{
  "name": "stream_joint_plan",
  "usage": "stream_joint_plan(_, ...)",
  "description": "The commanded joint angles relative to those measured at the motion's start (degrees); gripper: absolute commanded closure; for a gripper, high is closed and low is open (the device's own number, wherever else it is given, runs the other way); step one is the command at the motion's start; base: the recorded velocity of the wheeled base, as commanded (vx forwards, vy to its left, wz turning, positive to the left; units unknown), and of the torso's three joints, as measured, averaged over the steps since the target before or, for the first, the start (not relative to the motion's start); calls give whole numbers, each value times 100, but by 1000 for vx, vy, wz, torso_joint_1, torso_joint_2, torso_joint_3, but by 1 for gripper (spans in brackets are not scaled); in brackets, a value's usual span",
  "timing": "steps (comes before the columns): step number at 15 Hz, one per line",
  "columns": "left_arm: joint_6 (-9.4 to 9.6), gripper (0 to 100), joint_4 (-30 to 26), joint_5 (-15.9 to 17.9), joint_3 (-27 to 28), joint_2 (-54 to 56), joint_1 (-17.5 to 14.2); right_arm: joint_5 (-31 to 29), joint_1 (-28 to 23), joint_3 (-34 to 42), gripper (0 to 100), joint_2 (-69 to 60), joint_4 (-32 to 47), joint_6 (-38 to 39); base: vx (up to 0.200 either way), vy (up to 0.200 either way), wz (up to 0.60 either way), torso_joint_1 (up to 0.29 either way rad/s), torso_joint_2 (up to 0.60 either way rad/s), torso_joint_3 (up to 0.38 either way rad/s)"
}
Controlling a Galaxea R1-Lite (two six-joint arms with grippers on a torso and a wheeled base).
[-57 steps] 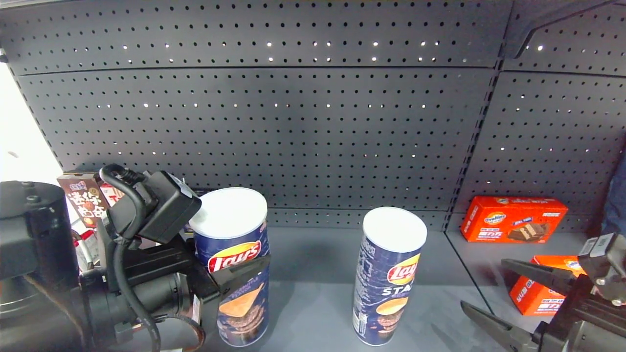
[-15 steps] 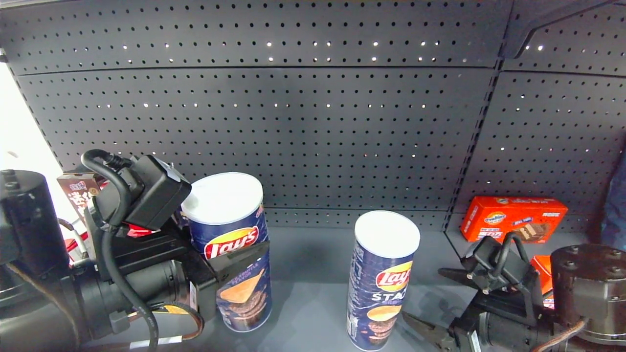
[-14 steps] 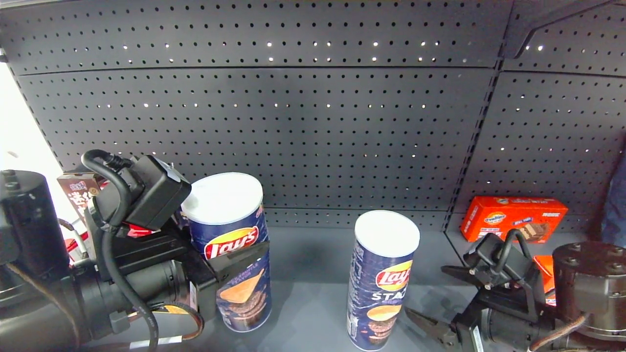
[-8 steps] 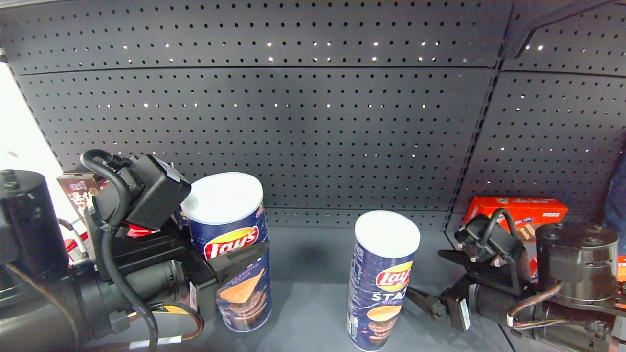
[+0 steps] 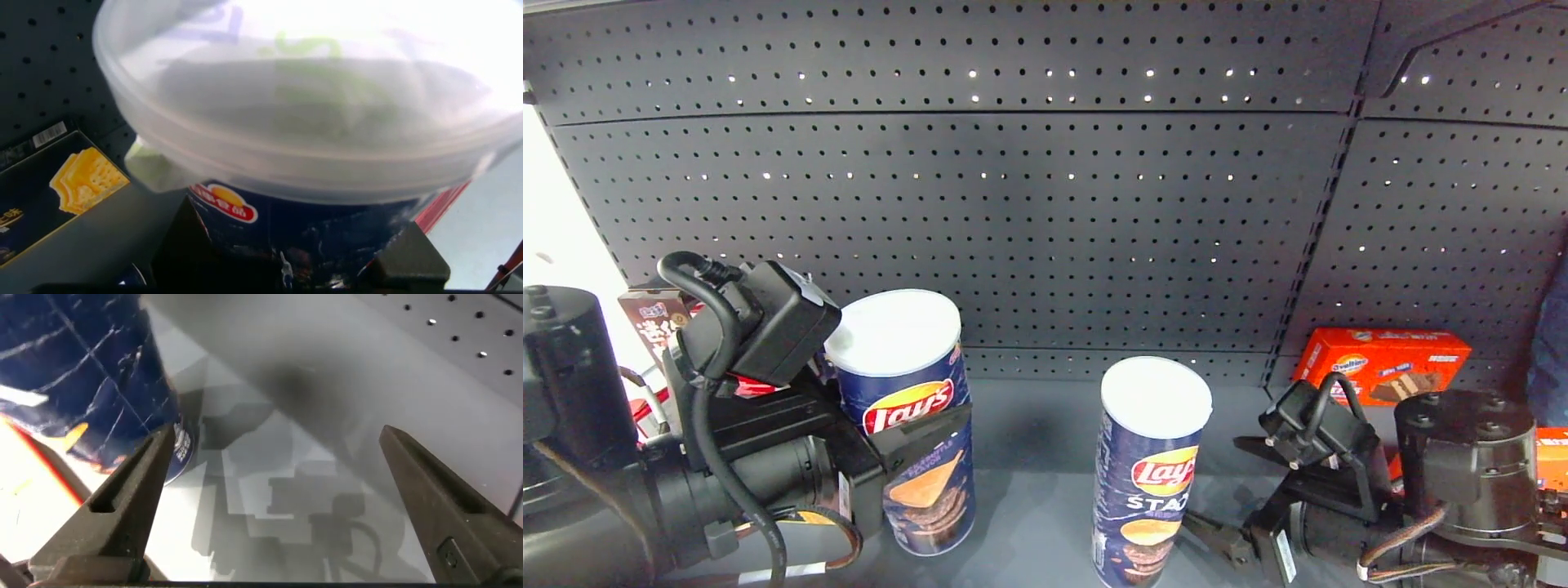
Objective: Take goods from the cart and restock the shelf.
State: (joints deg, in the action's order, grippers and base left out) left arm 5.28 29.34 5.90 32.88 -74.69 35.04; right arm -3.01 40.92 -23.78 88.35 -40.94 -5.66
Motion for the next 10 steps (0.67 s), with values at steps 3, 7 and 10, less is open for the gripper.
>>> stream_joint_plan(3, -1, 100, 10, -1, -9, 7, 3, -15, 100, 313, 0, -353, -2, 3, 0, 0, 0, 0, 0, 0)
stream_joint_plan(7, -1, 100, 19, -1, -62, 16, 3, -402, -269, 471, 0, -1469, 7, 30, 0, 0, 0, 0, 0, 0)
stream_joint_plan(10, -1, 100, 28, -1, -71, 16, 3, -551, -1016, 480, 0, -2172, 15, 21, 0, 0, 0, 0, 0, 0)
